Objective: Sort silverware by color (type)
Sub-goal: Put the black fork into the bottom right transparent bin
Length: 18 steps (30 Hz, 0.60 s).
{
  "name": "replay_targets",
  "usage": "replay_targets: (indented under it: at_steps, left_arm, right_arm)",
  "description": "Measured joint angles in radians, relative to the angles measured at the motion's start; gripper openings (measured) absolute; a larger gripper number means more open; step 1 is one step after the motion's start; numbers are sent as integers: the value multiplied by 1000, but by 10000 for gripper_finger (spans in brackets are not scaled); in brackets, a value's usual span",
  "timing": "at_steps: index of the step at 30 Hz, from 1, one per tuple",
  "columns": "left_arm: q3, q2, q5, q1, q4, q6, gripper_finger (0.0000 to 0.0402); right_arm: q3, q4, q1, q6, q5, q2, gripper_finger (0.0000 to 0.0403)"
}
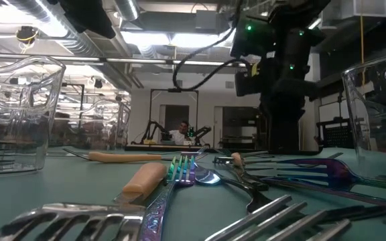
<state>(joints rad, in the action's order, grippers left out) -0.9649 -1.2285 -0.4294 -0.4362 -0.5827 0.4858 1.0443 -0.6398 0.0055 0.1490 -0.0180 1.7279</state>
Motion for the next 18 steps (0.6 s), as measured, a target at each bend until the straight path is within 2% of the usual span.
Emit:
replay_targets:
  at_steps: [18]
  left_arm:
    - [0,0,0,0,0,0,114]
  right_arm:
    - [4,5,0,-1,0,85,96]
